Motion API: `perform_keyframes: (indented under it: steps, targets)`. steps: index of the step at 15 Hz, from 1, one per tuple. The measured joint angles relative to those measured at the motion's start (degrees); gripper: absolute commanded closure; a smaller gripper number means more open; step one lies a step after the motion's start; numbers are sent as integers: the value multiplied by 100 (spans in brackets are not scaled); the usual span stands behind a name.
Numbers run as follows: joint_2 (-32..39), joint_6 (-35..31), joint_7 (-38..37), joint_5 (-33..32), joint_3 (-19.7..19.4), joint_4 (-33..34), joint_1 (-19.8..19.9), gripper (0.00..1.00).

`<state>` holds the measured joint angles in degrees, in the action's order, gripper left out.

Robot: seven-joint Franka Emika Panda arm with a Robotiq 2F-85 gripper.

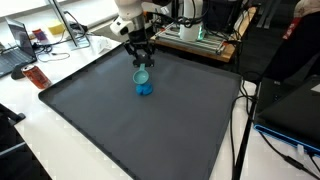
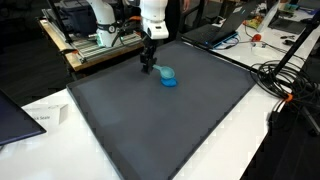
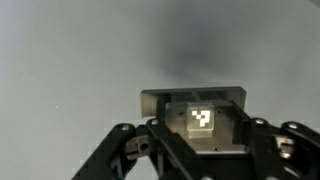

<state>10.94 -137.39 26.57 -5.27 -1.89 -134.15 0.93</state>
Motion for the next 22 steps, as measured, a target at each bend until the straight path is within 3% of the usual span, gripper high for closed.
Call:
perform_keyframes:
  steps: [11,22]
  targets:
    - [436,79,-29,-139,55,334,18,65]
    - [750,185,-315,-932,51,483,-58,65]
